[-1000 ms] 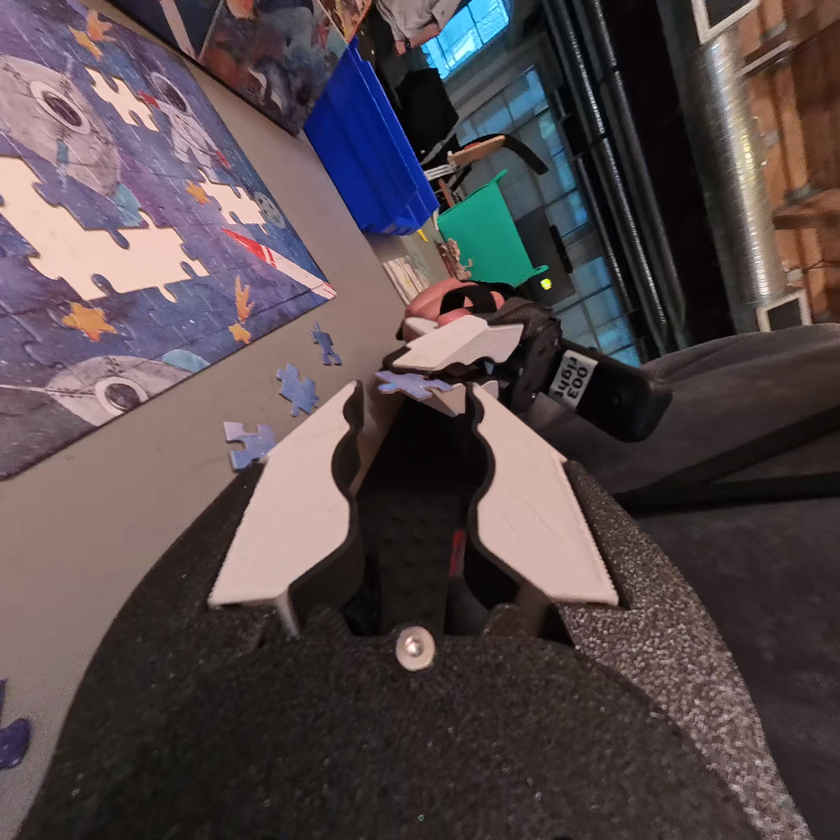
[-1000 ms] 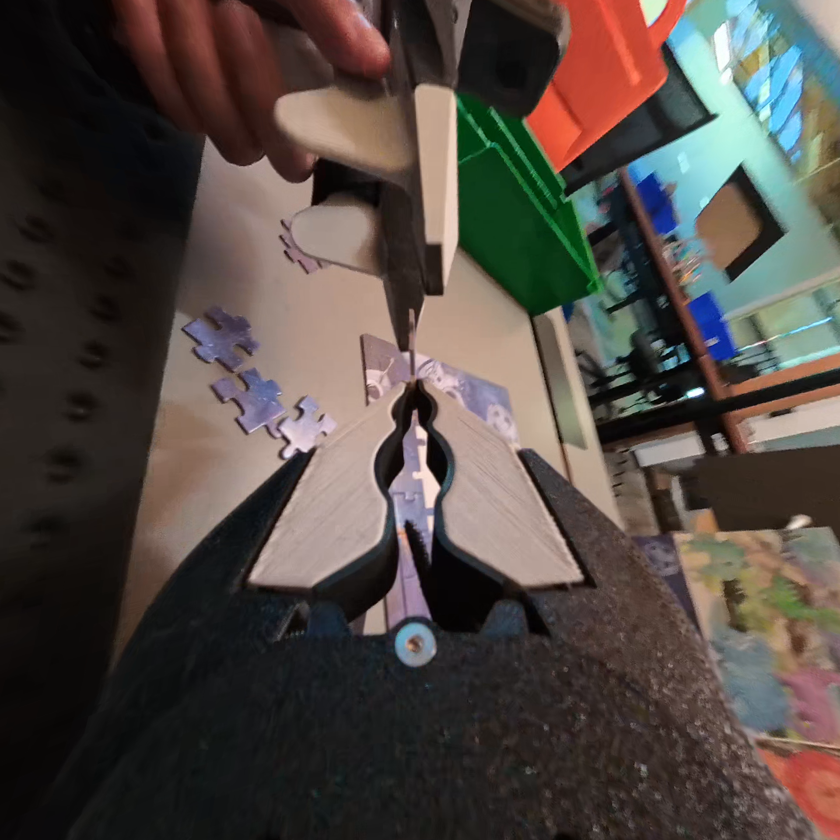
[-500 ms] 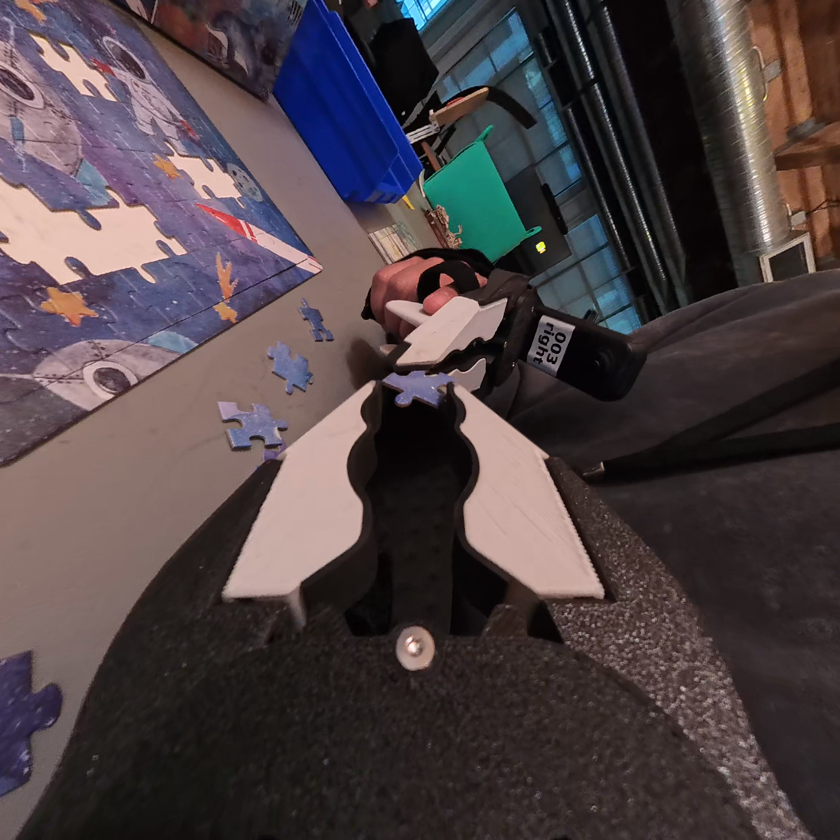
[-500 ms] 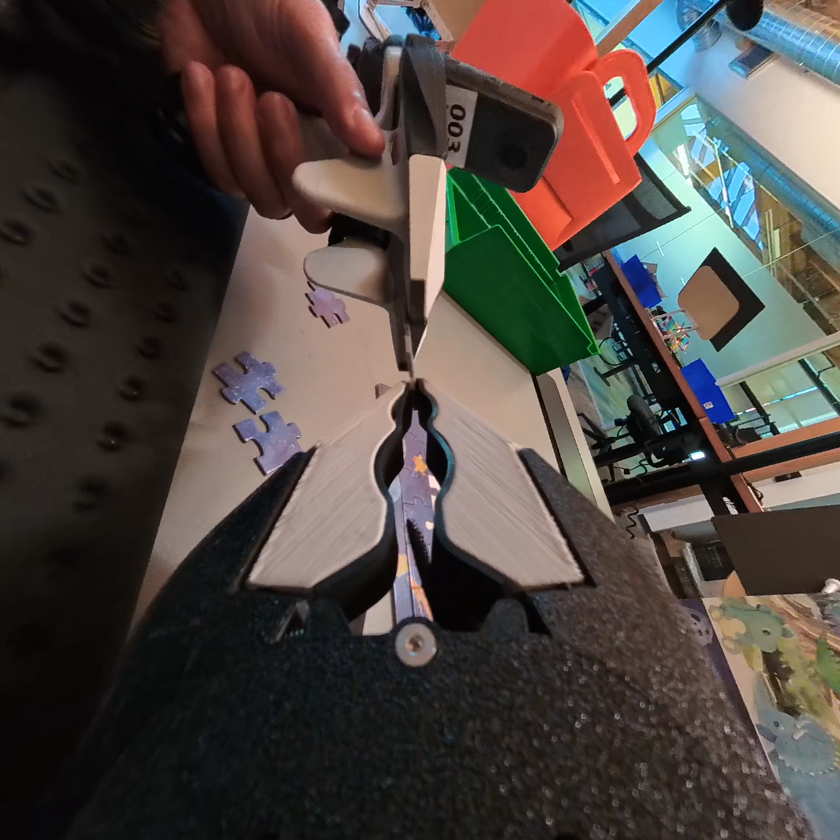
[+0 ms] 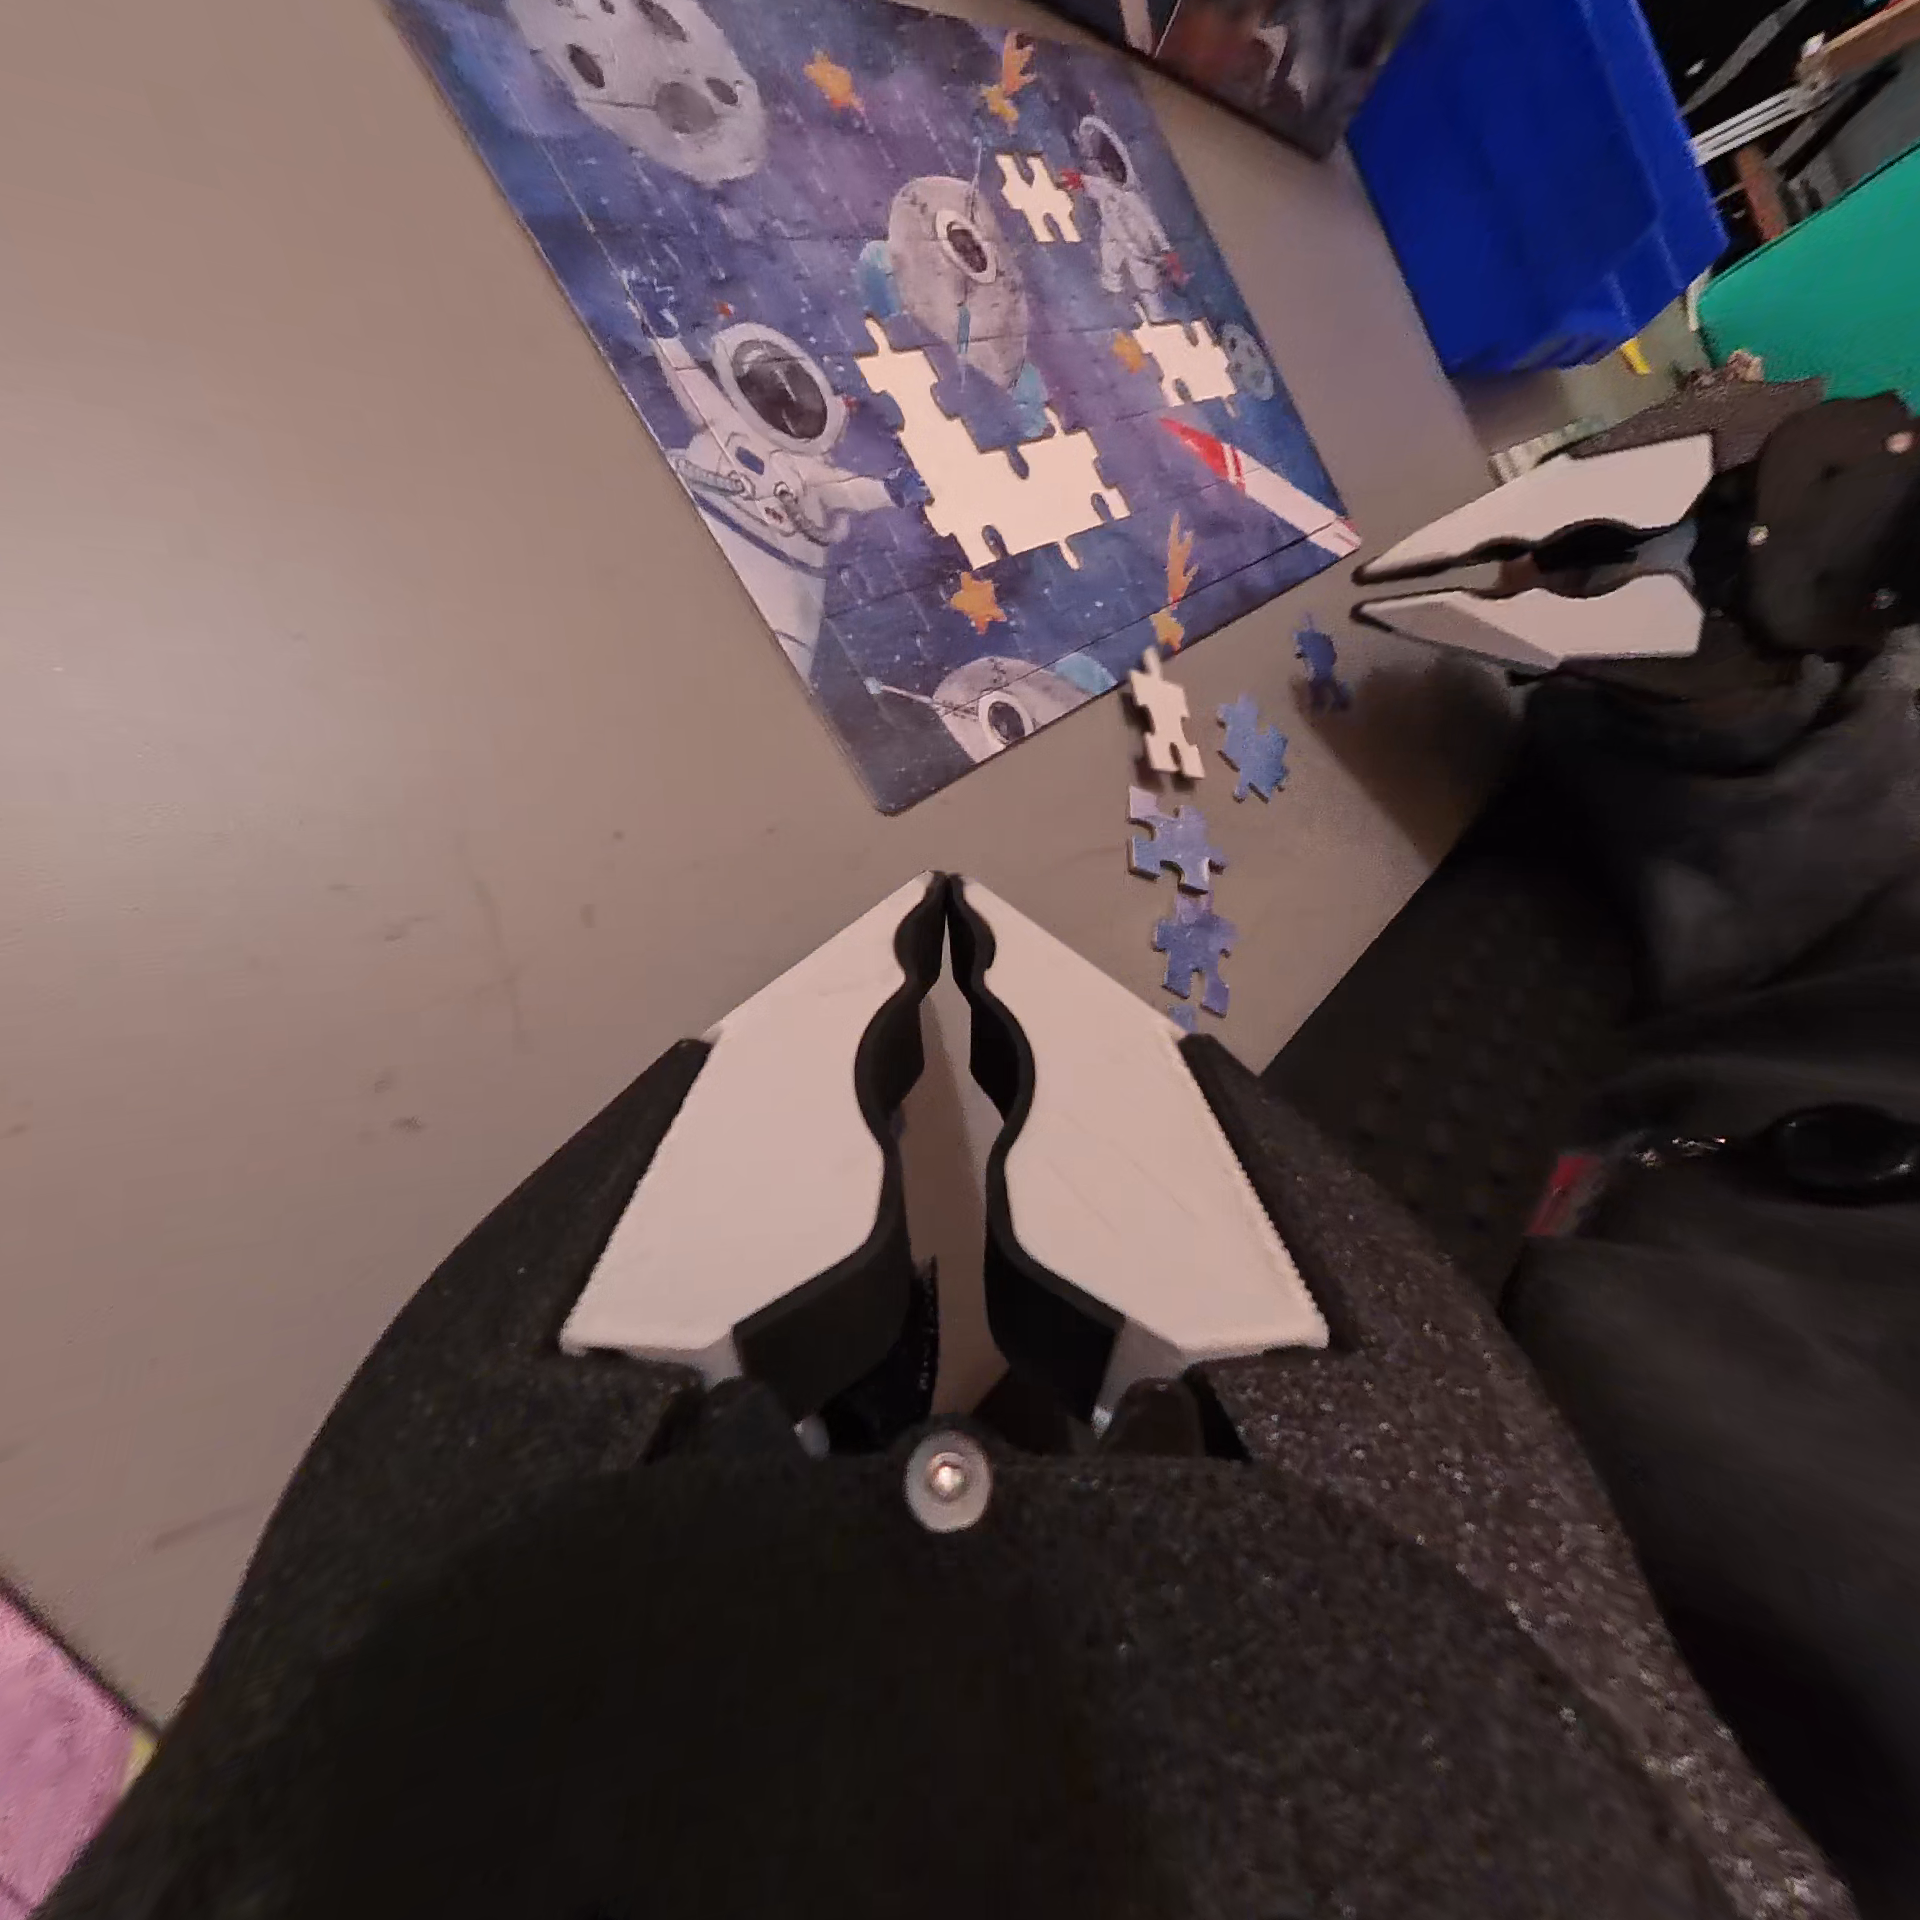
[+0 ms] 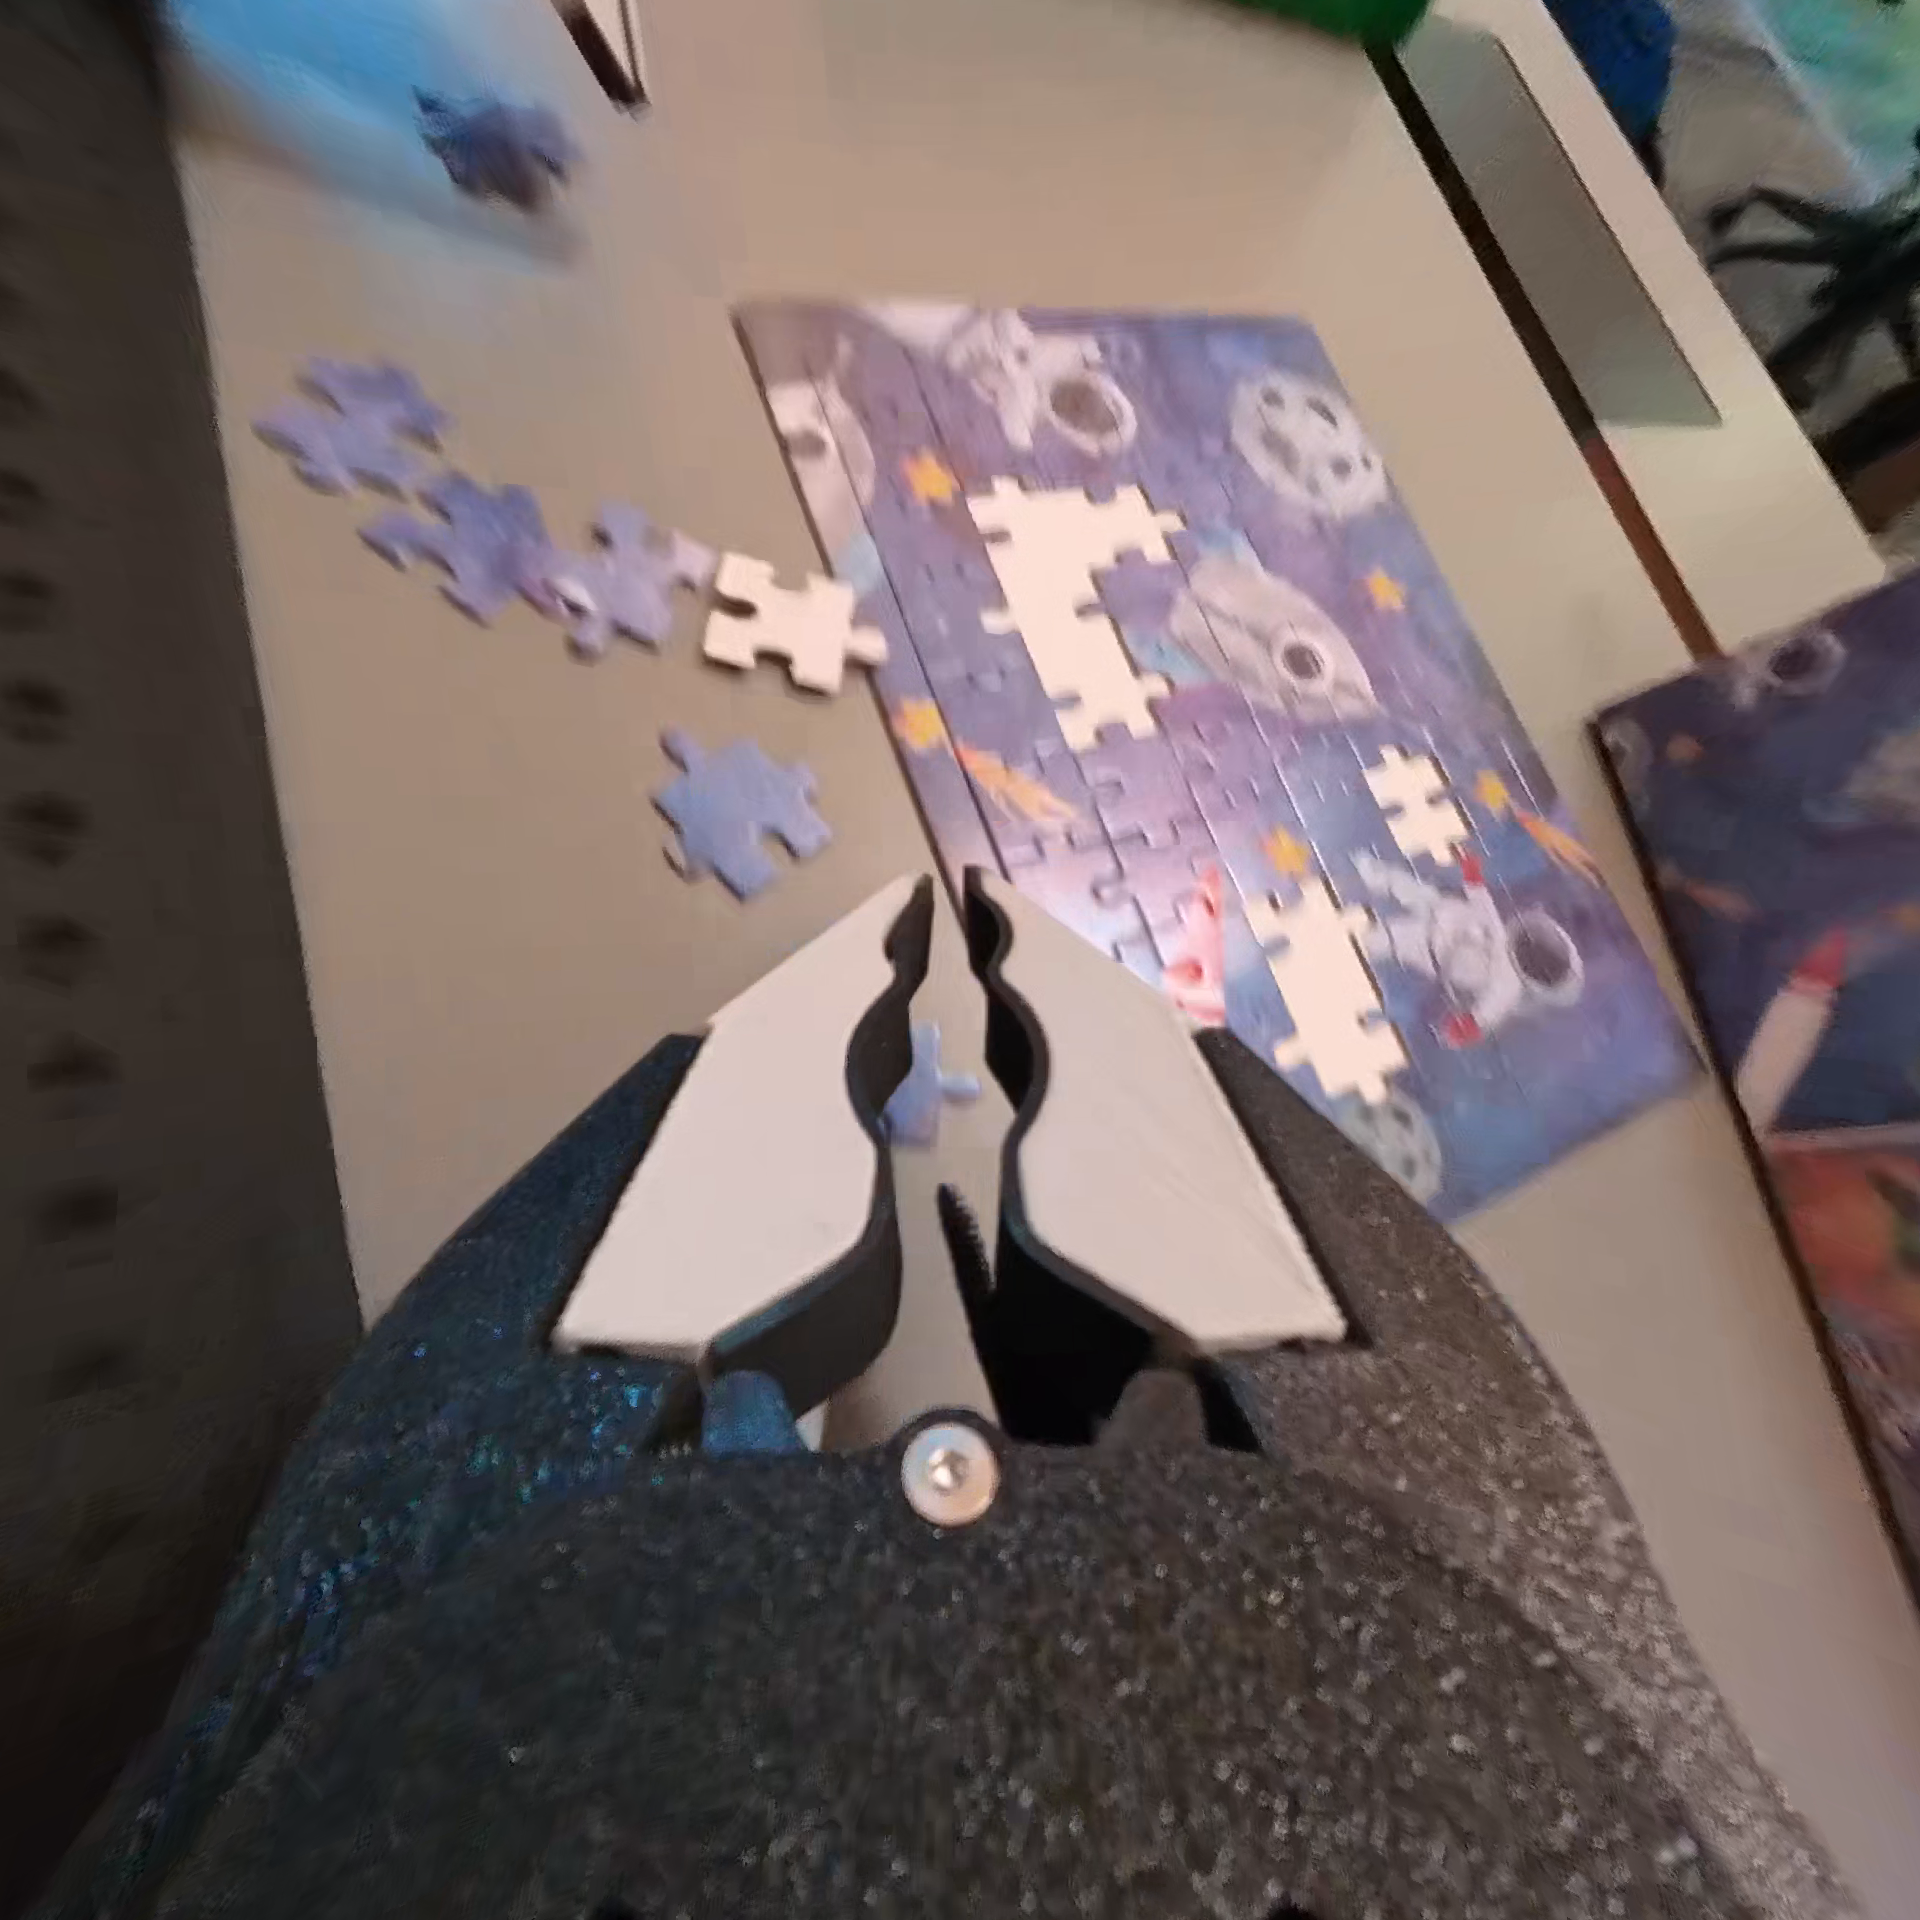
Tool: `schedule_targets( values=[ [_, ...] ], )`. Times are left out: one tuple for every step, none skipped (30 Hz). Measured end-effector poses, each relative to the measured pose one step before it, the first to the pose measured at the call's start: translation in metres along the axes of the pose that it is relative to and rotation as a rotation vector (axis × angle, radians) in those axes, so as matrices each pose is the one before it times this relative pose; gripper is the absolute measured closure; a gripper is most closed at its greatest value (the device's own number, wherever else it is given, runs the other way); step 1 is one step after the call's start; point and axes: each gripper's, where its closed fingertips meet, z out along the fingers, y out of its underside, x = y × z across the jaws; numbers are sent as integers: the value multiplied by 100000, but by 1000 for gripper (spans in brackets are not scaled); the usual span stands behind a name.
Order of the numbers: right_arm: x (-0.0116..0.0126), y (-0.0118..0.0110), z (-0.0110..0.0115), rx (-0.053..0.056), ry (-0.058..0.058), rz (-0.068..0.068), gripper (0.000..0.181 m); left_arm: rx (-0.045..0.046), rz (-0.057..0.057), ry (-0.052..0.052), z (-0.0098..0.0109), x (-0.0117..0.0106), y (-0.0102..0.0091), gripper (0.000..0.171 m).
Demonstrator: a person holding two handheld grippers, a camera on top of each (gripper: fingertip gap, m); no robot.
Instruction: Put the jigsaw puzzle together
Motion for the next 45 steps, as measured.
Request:
schedule_targets(
  values=[
    [11, 852, -614, -1478, 779, 75, 175, -1953, 1396, -670, 205, 42, 276, 171],
    [-381, 682, -435, -1928, -2438, 2220, 174, -2932, 2555, -355, 425, 290, 406, 171],
    [-755, 506, -155, -2660, -4933, 3669, 166, -2758, 3360, 354, 605, 597, 344, 168],
    [-852, 247, 137, -2766, -5048, 3139, 157, -2550, 4045, 1286, 726, 890, 226, 160],
    [-715, -150, 414, -1646, -3173, 1536, 151, -2849, 4927, 988, 715, 892, 185, 153],
    [-506, -634, 642, 43, -948, -413, 148, -2083, 4879, -365, 618, 642, -41, 147],
    [-443, -1112, 778, 2210, 215, -1553, 147, -933, 4005, -927, 443, 450, -266, 145],
    [-504, -1218, 839, 2764, -133, -2155, 146, -498, 2820, -615, 235, 342, -328, 145],
    [-466, -1099, 847, 2133, -702, -1928, 146, -347, 1419, -694, -25, 158, -275, 145],
    [-452, -941, 765, 1889, -2052, -459, 147, -118, 141, -980, -268, -52, -172, 145],
    [-514, -651, 665, 1149, -3741, 978, 148, -62, -284, -164, -471, 42, -33, 145],
    [-458, -408, 542, 544, -4078, 1789, 148, -20, 127, 538, -501, 214, 116, 145],
    [-472, -157, 453, -278, -4215, 1716, 148, -1041, 779, 450, -327, 272, 313, 145],
    [-395, -9, 420, -916, -3349, 1214, 148, -2366, 1802, -29, 1, 269, 434, 145],
    [-317, 70, 414, -1242, -2314, 647, 149, -1508, 2534, -1090, 300, 156, 197, 145],
    [-287, 262, 363, -2473, -1528, -401, 153, 655, 2053, -303, 467, 265, -195, 145],
    [18, 270, 243, -2289, 827, -1012, 155, 1470, 725, 698, 591, 357, -413, 145],
    [197, 150, 81, -1084, 2173, -857, 157, 1164, 101, 938, 634, 336, -410, 145],
    [80, 124, -5, -507, 1179, -343, 159, 412, 487, 932, 649, 290, -263, 145],
    [54, 76, -35, -172, 727, 572, 160, -448, 517, 761, 620, 196, -79, 145],
    [146, 33, -22, 79, 998, 1128, 161, -1081, -193, 691, 604, 100, 64, 145],
    [10, 34, 42, 137, 156, 958, 162, -1409, -802, 711, 576, 72, 132, 143],
    [-77, 64, 105, -207, -145, 569, 163, -1439, -699, 115, 476, 7, 153, 138],
    [13, -55, 78, 465, 681, 341, 165, -1235, -242, -709, 333, -60, 112, 134],
    [84, -32, 85, 232, 907, 408, 167, -820, 423, -493, 153, 31, 55, 133],
    [23, -44, 55, 453, 227, 708, 168, -103, 738, 264, -1, 161, -28, 133],
    [-10, -22, 8, 191, -291, 648, 168, -1007, -36, 480, 39, 166, 161, 133],
    [11, 24, -2, 64, -470, 521, 168, 237, -161, -431, -4, 7, 6, 133],
    [-10, 19, -7, 169, -776, 883, 168, -38, -553, -109, -12, 36, 39, 133],
    [-22, 12, 0, 285, -1045, 1160, 169, -82, -623, 180, -22, 76, 51, 132],
    [-134, 38, -31, 123, -1733, 706, 176, -481, -184, 636, -19, 157, 96, 134],
    [-14, 41, -57, 86, -749, 260, 176, -702, -4, 905, 16, 251, 123, 135],
    [-42, 47, -61, -151, -949, 115, 176, -299, 389, 1218, 26, 347, 71, 140],
    [-31, 61, -44, -358, -761, -93, 176, -147, -30, 354, 106, 223, 50, 140],
    [-24, 77, -85, -493, -416, -494, 176, -401, 432, -150, 115, 146, 68, 139],
    [31, 76, -113, -455, 47, -577, 176, -169, 1448, -562, 7, 70, 14, 139],
    [23, 69, -148, -279, -56, -364, 176, -57, 1708, -1119, -84, -58, -41, 139],
    [-10, 62, -204, -186, -354, -338, 176, 348, 1701, -1816, -173, -252, -117, 139],
    [-8, -11, -281, 414, -217, -588, 176, 917, 1642, -1776, -213, -321, -225, 139],
    [46, -66, -332, 602, -39, -242, 177, 1371, 1642, -434, -221, -144, -291, 138],
    [58, -100, -390, 788, -198, 122, 177, 1476, 1624, 1222, -176, 79, -306, 135],
    [10, -203, -452, 1385, -672, 301, 177, 1484, 1614, 2101, -107, 180, -334, 131],
    [-93, -271, -499, 1679, -1307, 204, 177, 1784, 1993, 3026, -48, 323, -374, 127],
    [-104, -243, -532, 1536, -1124, -472, 177, 1792, 2637, 3743, -42, 428, -378, 122],
    [-72, -185, -554, 1137, -850, -745, 177, 1627, 3056, 3291, -71, 324, -384, 119]
  ],
)
